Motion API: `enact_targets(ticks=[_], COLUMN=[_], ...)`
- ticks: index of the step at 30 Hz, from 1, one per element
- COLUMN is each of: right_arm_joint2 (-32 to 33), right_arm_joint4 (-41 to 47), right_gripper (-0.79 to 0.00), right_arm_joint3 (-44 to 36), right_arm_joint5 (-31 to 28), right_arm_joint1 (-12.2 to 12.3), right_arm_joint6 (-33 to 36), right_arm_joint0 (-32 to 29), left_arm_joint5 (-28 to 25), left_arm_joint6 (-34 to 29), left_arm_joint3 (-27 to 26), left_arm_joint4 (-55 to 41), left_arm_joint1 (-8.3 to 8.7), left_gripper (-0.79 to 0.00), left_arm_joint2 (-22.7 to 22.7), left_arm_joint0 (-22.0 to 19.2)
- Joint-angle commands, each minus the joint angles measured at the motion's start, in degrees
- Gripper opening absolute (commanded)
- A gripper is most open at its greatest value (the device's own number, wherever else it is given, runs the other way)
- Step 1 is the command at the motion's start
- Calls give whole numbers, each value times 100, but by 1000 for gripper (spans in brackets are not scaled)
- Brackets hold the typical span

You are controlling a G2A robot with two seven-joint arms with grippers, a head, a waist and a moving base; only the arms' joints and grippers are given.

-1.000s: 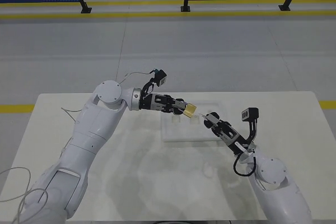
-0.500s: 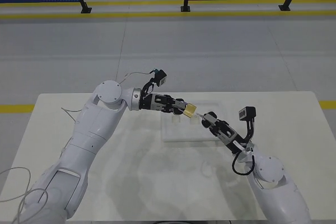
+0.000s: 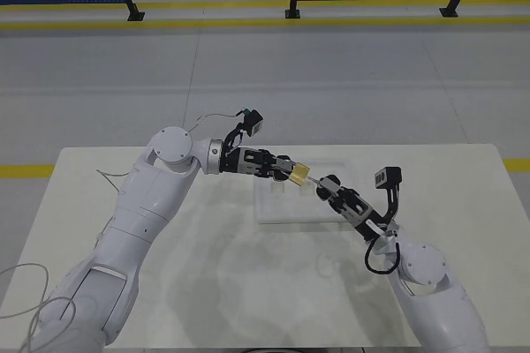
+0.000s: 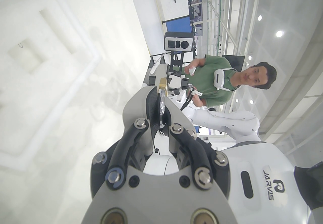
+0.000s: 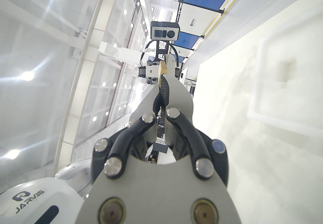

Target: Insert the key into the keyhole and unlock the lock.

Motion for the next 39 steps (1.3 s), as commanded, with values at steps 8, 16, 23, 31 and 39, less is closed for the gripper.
enact_targets(ticks=[8,16,23,31,39], right_arm_joint2=[-60,-86,-89,-144,-191], right_arm_joint4=[-20,-6,3,21,54], right_gripper=[-785,-785,-785,-785,-785], right_arm_joint3=[61,76,91,120,163], right_arm_joint5=[50,67,84,143,170], right_arm_joint1=[-3,-4,-2,-5,-10], right_arm_joint6=[-7,-1,12,67,79], right_arm_joint0=[50,110,155,235,306], left_arm_joint5=[0,0,0,0,0], left_arm_joint6=[0,0,0,0,0], left_arm_joint3=[0,0,0,0,0], left_arm_joint4=[0,0,0,0,0], left_arm_joint1=[0,0,0,0,0], left_gripper=[-785,-785,-785,-785,-785], left_arm_joint2=[0,0,0,0,0], left_arm_joint0=[0,0,0,0,0])
